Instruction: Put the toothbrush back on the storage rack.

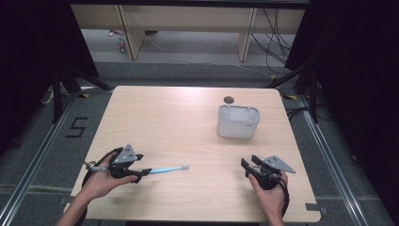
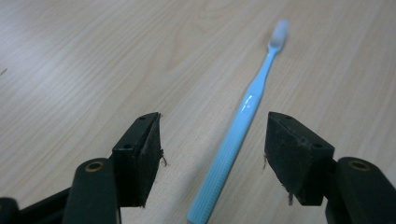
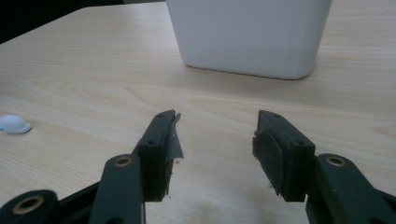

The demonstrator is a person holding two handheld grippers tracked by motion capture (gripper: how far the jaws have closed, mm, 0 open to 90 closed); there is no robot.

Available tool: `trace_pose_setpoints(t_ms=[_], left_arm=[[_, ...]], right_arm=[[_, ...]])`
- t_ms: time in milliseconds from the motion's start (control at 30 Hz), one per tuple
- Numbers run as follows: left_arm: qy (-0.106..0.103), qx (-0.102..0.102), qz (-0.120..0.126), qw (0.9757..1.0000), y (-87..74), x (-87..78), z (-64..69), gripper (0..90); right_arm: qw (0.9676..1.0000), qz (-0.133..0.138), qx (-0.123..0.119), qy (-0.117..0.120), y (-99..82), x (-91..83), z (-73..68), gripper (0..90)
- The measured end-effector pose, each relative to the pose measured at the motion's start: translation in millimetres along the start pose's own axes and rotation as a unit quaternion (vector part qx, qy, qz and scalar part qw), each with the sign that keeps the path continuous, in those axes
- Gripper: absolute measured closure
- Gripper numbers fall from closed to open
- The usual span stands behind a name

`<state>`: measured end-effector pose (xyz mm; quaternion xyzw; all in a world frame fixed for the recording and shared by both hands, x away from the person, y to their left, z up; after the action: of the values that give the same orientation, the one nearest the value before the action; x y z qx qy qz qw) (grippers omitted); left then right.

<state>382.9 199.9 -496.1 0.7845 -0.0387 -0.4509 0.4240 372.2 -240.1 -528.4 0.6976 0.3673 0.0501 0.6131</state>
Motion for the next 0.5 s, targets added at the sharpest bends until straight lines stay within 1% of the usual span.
trace_pose_setpoints(t_ms=[33,67,133,167,200,233,267,300,333,367,400,433,467,500], left_arm=[[-0.002,0.013,-0.007,0.9999,1.8,0.2,-0.6,35.9],[-0.007,0.026,-0.016,0.9995,4.4,0.8,-0.7,36.0],[-0.015,0.053,-0.039,0.9977,9.6,2.1,-0.7,36.6],[-0.022,0.063,-0.049,0.9966,11.4,2.7,-1.1,37.1],[-0.024,0.074,-0.059,0.9952,14.2,3.9,-1.3,37.5],[-0.026,0.083,-0.063,0.9942,15.6,4.9,-1.4,38.6],[-0.026,0.083,-0.063,0.9942,15.6,4.9,-1.4,39.5],[-0.033,0.106,-0.079,0.9906,19.4,7.6,-0.9,40.4],[-0.037,0.108,-0.084,0.9899,20.3,8.6,-0.3,41.0],[-0.043,0.124,-0.098,0.9866,22.3,9.2,-1.3,41.8],[-0.049,0.128,-0.108,0.9847,23.7,9.9,-1.3,42.6],[-0.049,0.128,-0.108,0.9847,23.7,9.9,-1.3,43.2],[-0.052,0.132,-0.115,0.9831,24.8,11.1,-0.9,43.2],[-0.053,0.143,-0.131,0.9795,26.7,12.6,-0.3,44.3]], right_arm=[[0.9999,-0.007,-0.01,-0.006,-0.2,1.3,1.1,49.1],[1.0,-0.007,-0.004,-0.003,-0.3,0.3,-0.3,49.1],[1.0,-0.006,-0.006,0.002,-0.1,0.0,0.3,49.1],[1.0,-0.007,0.002,0.004,0.1,-0.4,-0.7,49.1],[1.0,-0.005,0.002,0.001,-0.2,-0.2,-0.7,49.1],[0.9999,-0.006,0.012,0.002,-0.5,-0.3,-2.8,49.1],[0.9998,-0.008,0.017,0.003,-0.4,-0.4,-3.7,49.1],[0.9999,-0.008,-0.01,0.001,0.0,0.0,-0.3,49.1],[0.9999,-0.008,-0.014,-0.002,0.2,0.2,0.2,49.1],[0.9997,-0.015,-0.017,-0.007,0.2,-1.0,0.2,49.1],[0.9998,-0.014,-0.015,-0.002,0.1,-0.1,-0.3,49.1],[0.9998,-0.014,-0.015,-0.002,0.1,-0.1,-0.3,49.1],[0.9997,-0.016,-0.016,-0.003,0.0,-0.1,0.0,49.1],[0.9998,-0.02,-0.007,0.002,-0.3,0.1,-1.0,49.1]])
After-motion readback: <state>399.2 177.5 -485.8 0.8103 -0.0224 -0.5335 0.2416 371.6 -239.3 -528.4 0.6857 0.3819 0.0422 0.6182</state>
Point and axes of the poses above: each handheld gripper's, and its own axes: x roughly forward along the jaws, y roughly out of its top, z roughly to its right, the point moved 3 cm from there along x, roughly forward along the jaws, and after that the axes turned 10 degrees about y, right-handed, at the moved point
